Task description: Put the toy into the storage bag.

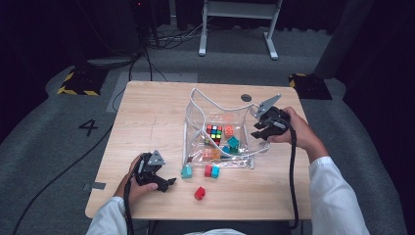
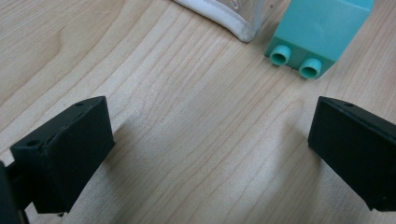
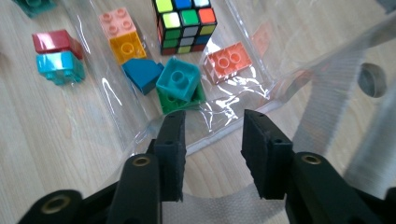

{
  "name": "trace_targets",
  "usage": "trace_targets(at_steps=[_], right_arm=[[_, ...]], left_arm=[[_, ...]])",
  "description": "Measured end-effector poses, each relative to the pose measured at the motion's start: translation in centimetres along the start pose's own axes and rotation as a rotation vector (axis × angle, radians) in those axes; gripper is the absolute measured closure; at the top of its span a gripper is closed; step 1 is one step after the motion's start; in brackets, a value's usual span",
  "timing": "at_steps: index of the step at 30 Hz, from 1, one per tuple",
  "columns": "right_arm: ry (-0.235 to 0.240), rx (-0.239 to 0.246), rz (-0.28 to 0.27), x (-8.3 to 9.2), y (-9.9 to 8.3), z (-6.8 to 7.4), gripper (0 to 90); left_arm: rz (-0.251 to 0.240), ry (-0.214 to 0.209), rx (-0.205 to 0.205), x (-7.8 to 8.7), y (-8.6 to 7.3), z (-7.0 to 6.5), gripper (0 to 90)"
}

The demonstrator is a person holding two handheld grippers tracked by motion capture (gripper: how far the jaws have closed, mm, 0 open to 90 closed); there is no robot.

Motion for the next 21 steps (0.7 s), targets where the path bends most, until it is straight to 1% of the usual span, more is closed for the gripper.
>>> trace_targets(at_steps=[1, 2, 3, 4, 6, 7, 8, 9, 11, 13, 14, 17, 19, 21], right_arm=[[0.006, -0.007, -0.022, 0.3, 0.0, 0.0, 58.2], [0.003, -0.005, -0.03, 0.6, -0.1, -0.1, 56.0], [-0.008, -0.021, -0.04, 1.0, -0.2, 0.0, 52.7], [-0.02, -0.01, -0.068, 1.3, -0.2, -0.2, 51.6], [-0.031, -0.023, -0.109, 2.3, -0.4, -0.1, 48.6], [-0.045, -0.04, -0.133, 2.8, -0.4, 0.0, 47.0], [-0.059, -0.055, -0.161, 3.3, -0.5, 0.1, 43.2], [-0.076, -0.041, -0.196, 3.9, -0.6, 0.1, 39.8], [-0.099, -0.052, -0.261, 5.1, -0.8, 0.3, 37.7], [-0.125, -0.073, -0.301, 6.2, -1.3, 0.4, 35.5], [-0.139, -0.096, -0.315, 6.6, -1.6, 0.5, 34.8], [-0.178, -0.132, -0.34, 7.5, -2.9, 1.0, 32.7], [-0.199, -0.135, -0.359, 8.1, -3.8, 1.3, 31.8], [-0.198, -0.151, -0.376, 8.3, -4.6, 1.7, 29.6]], left_arm=[[0.0, 0.001, 0.001, 0.0, 0.0, 0.0, 0.1], [0.0, 0.0, 0.0, 0.0, 0.0, 0.0, 0.1], [0.0, 0.002, -0.001, 0.0, 0.0, 0.0, 0.1], [0.0, 0.001, -0.001, 0.0, 0.0, 0.0, 0.1], [0.001, 0.0, -0.001, 0.0, 0.0, 0.0, 0.1], [0.0, 0.0, -0.001, 0.0, 0.0, 0.0, 0.2], [0.0, 0.0, 0.0, 0.0, 0.0, 0.0, 0.1], [0.0, 0.0, 0.0, 0.0, 0.0, 0.0, 0.1], [0.001, 0.0, 0.0, 0.0, 0.0, 0.0, 0.2], [0.001, 0.0, -0.001, 0.0, 0.0, 0.0, 0.1], [0.0, 0.002, -0.002, 0.0, 0.0, 0.0, 0.1], [0.001, 0.0, 0.0, 0.0, 0.0, 0.0, 0.1], [0.001, 0.001, -0.001, 0.0, 0.0, 0.0, 0.1], [0.001, 0.001, 0.0, 0.0, 0.0, 0.0, 0.1]])
Point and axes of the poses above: each handheld gripper's, and its own axes: x roughly backward along the jaws, y roughly out of its top, z roughly to its left, the point moved 6 cm from there along -x, roughly forward along the jaws, and after that the axes turned 5 degrees about -z, right-handed, at the moved point
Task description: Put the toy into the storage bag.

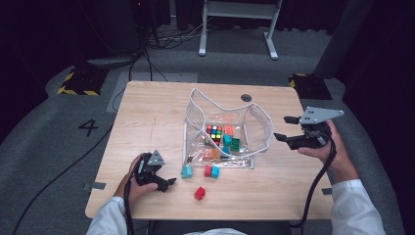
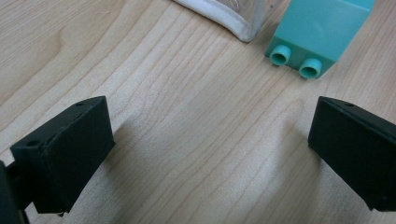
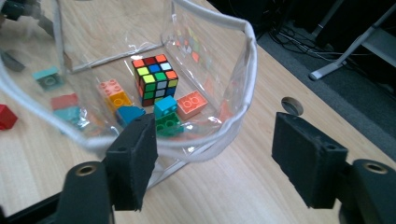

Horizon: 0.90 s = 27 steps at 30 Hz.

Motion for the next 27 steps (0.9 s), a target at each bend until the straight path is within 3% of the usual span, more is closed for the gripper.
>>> trace_targets(at_steps=[5, 11, 19, 27], right_arm=[[-0.035, -0.009, 0.007, 0.6, -2.1, 0.0, 26.3], [-0.038, -0.016, 0.005, 0.5, -4.7, 0.7, 24.4], [0.013, -0.021, 0.017, -1.2, -8.2, 2.9, 24.6], [0.106, -0.029, 0.008, -3.4, -10.2, 6.5, 26.1]], left_arm=[[0.0, 0.0, 0.0, 0.0, 0.0, 0.0, 0.2], [0.0, 0.001, -0.001, 0.0, 0.0, 0.0, 0.1], [0.0, -0.001, 0.002, 0.0, 0.0, 0.0, 0.2], [0.0, 0.0, 0.002, 0.0, 0.0, 0.0, 0.2]])
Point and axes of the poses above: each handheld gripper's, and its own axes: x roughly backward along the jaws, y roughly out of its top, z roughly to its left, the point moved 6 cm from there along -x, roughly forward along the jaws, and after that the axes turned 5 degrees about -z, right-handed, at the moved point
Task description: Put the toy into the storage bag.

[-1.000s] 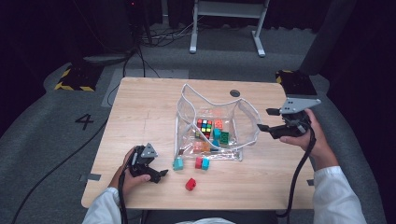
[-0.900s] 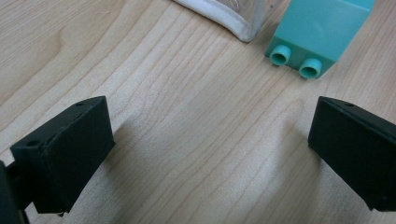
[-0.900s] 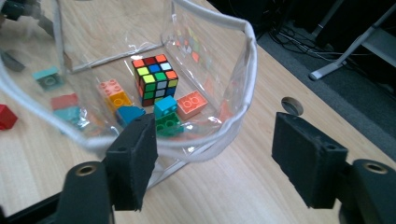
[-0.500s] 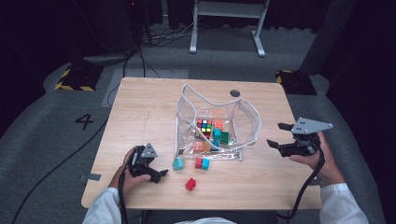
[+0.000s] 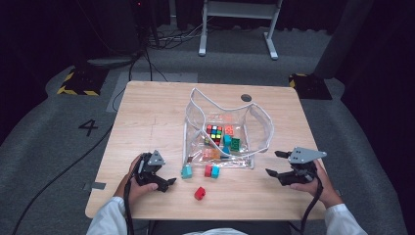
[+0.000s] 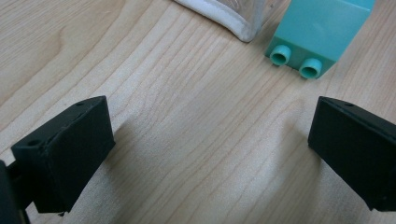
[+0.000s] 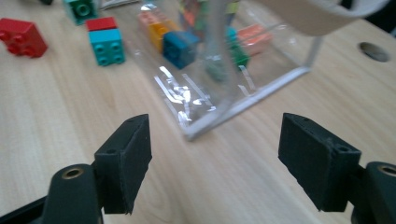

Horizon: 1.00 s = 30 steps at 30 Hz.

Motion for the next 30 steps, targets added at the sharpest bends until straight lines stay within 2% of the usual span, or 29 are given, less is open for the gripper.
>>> trace_targets(at_steps=[2, 8, 11, 13, 14, 15, 16, 17, 18, 20, 23, 24, 28, 29, 30], right_arm=[[0.031, 0.015, 0.001, -0.8, -0.4, 1.0, 26.3], [0.112, -0.004, 0.032, -3.1, -1.5, 4.2, 26.9], [0.149, 0.005, 0.049, -4.1, -1.8, 5.8, 27.2], [0.172, 0.033, 0.057, -4.7, -1.8, 6.7, 27.6], [0.193, 0.034, 0.049, -5.1, -1.7, 7.3, 28.4], [0.203, 0.031, 0.062, -5.2, -1.7, 7.8, 28.5], [0.226, 0.062, 0.038, -5.6, -1.5, 8.2, 28.6], [0.234, 0.076, 0.041, -5.9, -1.4, 8.5, 28.8], [0.235, 0.056, 0.071, -6.0, -1.5, 9.0, 28.9], [0.269, 0.101, 0.046, -6.9, -1.2, 9.7, 29.4], [0.295, 0.089, 0.042, -8.0, -1.0, 11.1, 30.5], [0.302, 0.071, 0.062, -8.2, -1.0, 11.7, 30.5], [0.33, 0.082, 0.071, -9.3, -0.3, 13.2, 31.1], [0.33, 0.077, 0.066, -9.7, -0.1, 13.4, 31.2], [0.342, 0.099, 0.044, -10.2, 0.2, 13.5, 31.2]], left_arm=[[0.0, 0.0, 0.0, 0.0, 0.0, 0.0, 0.2], [0.0, -0.001, 0.0, 0.0, 0.0, 0.0, 0.2], [0.001, 0.001, 0.0, 0.0, 0.0, 0.0, 0.4], [0.001, 0.001, 0.0, 0.0, 0.0, 0.0, 0.4], [0.001, 0.001, 0.0, 0.0, 0.0, 0.0, 0.4], [0.001, 0.001, 0.0, 0.0, 0.0, 0.0, 0.4], [0.001, 0.001, 0.0, 0.0, 0.0, 0.0, 0.4], [0.001, 0.001, 0.0, 0.0, 0.0, 0.0, 0.4], [0.001, 0.001, 0.0, 0.0, 0.0, 0.0, 0.4], [0.001, 0.001, 0.0, 0.0, 0.0, 0.0, 0.4], [0.001, 0.001, -0.001, 0.0, 0.0, 0.0, 0.4], [0.001, 0.001, 0.0, 0.0, 0.0, 0.0, 0.4], [0.001, 0.001, 0.0, 0.0, 0.0, 0.0, 0.4], [0.001, 0.001, -0.001, 0.0, 0.0, 0.0, 0.4], [0.001, 0.001, -0.001, 0.0, 0.0, 0.0, 0.4]])
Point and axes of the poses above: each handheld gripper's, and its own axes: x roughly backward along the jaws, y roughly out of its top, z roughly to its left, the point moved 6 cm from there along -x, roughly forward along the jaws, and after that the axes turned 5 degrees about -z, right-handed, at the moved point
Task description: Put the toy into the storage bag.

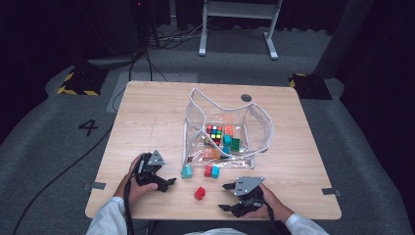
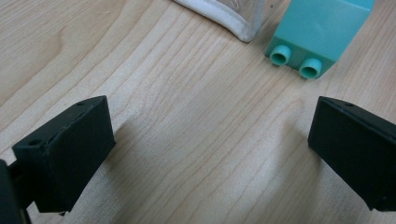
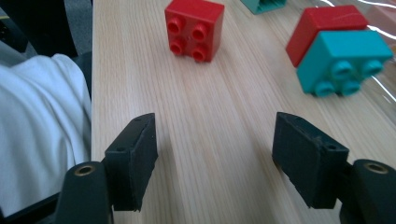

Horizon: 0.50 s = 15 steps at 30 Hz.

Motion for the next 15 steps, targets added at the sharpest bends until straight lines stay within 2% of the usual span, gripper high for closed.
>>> trace_targets(at_steps=[1, 5, 9, 14, 15], right_arm=[[0.004, -0.005, 0.0, -0.3, 0.3, 0.1, 31.1], [0.028, 0.039, 0.002, -1.8, 1.3, 0.5, 28.8], [0.026, 0.033, -0.002, -3.6, 2.5, 0.9, 28.0], [0.027, 0.048, 0.002, -5.0, 3.6, 1.0, 27.1], [0.02, 0.031, 0.001, -5.3, 3.8, 1.0, 27.1]], left_arm=[[0.0, 0.0, 0.0, 0.0, 0.0, 0.0, 0.4], [0.0, 0.0, 0.0, 0.0, 0.0, 0.0, 0.4], [0.0, 0.0, 0.0, 0.0, 0.0, 0.0, 0.4], [0.0, 0.0, 0.0, 0.0, 0.0, 0.0, 0.4], [0.0, 0.0, 0.0, 0.0, 0.0, 0.0, 0.4]])
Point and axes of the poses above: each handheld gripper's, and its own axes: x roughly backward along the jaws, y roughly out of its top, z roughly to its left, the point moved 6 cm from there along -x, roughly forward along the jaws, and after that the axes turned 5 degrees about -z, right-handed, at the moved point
